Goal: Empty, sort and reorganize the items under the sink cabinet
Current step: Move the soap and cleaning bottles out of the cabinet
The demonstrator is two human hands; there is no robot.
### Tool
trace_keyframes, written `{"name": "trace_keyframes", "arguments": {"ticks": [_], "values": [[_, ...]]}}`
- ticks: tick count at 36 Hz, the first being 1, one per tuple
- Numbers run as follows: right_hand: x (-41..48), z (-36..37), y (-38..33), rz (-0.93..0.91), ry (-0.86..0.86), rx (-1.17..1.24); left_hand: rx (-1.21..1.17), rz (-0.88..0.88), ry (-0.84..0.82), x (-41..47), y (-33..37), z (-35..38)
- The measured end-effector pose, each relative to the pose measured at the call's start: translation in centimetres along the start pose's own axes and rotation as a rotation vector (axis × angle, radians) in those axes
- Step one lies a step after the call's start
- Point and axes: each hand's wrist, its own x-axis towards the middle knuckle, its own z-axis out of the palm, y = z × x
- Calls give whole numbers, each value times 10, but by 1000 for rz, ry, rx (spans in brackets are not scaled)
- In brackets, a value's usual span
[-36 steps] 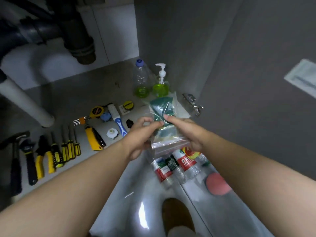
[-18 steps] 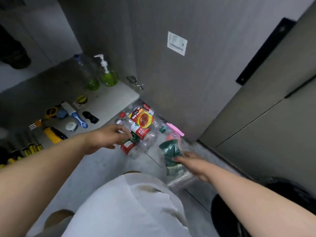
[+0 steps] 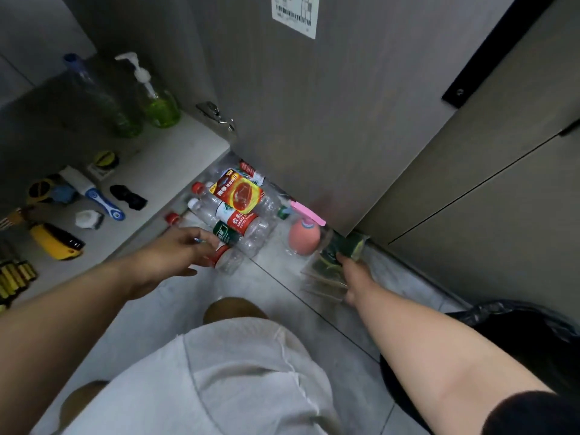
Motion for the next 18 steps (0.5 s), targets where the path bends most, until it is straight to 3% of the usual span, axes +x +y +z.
{"name": "trace_keyframes", "arguments": {"ticks": [3, 9, 12, 14, 18], "values": [[6, 4, 0, -3, 61, -61, -21, -19, 3, 0, 0, 0], [7, 0, 1, -99, 409, -530, -39, -34, 23, -1, -4, -8], [-12, 0, 0, -209, 614, -629, 6, -12, 60, -4, -6, -14], [-27, 3, -2, -321, 572, -678, 64, 41, 117, -7, -5, -18], [-60, 33, -18, -667, 269, -706, 324, 171, 320, -14, -4, -30]]}}
